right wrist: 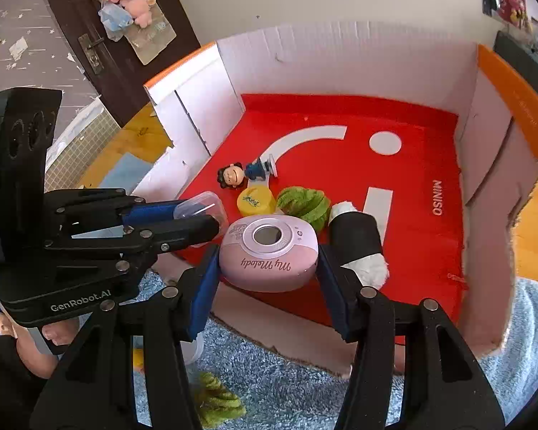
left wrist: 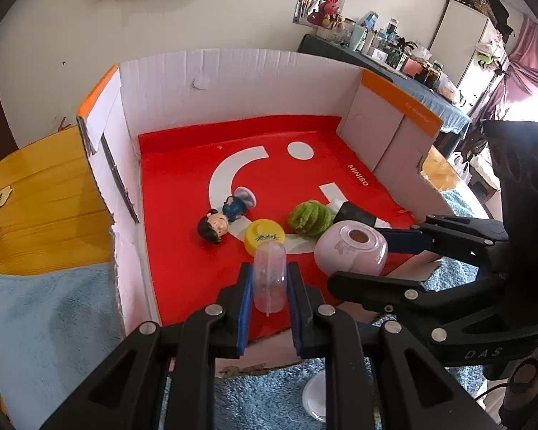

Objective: Organize objects
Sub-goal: 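Lower the clear cup and pink container onto the red floor beside the other toys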

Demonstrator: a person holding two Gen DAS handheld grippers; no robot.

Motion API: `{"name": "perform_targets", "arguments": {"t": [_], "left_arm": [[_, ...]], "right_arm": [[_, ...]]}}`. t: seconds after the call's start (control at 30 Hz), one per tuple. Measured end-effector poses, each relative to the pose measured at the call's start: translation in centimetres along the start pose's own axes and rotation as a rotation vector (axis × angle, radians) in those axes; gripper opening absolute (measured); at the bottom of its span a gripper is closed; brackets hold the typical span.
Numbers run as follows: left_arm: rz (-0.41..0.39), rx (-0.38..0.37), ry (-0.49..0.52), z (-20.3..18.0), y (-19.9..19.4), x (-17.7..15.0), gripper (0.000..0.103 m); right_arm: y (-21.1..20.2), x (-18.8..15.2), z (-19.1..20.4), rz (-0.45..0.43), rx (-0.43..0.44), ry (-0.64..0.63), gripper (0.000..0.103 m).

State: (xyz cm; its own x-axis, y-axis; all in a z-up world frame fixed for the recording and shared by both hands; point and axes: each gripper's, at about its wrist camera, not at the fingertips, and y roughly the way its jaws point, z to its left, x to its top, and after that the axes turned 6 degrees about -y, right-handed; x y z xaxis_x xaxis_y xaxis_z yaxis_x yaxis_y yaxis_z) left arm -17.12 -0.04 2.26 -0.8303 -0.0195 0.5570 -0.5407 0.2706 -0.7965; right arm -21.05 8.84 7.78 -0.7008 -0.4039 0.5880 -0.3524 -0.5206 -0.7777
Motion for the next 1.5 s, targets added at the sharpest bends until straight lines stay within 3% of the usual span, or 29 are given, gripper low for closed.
{"name": "perform_targets", "arguments": {"t": [0.3, 0.97, 1.5], "left_arm": [[0.042, -0.013, 0.011, 0.0, 1.3, 0.3, 0.019], [-0.001, 0.053, 0.001, 0.1, 3.5, 2.5, 0.019], [-0.005, 0.073, -0.027, 0.8, 4.9, 3.0, 0.019]], "right_arm": [[0.8, 0.3, -1.0, 0.019, -0.031, 0.009, 0.052], [0.6, 0.8, -2.7, -0.035, -0.198, -0.011, 0.052], [1.3, 1.1, -3.1, -0.026, -0.201, -0.012, 0.052]]}}
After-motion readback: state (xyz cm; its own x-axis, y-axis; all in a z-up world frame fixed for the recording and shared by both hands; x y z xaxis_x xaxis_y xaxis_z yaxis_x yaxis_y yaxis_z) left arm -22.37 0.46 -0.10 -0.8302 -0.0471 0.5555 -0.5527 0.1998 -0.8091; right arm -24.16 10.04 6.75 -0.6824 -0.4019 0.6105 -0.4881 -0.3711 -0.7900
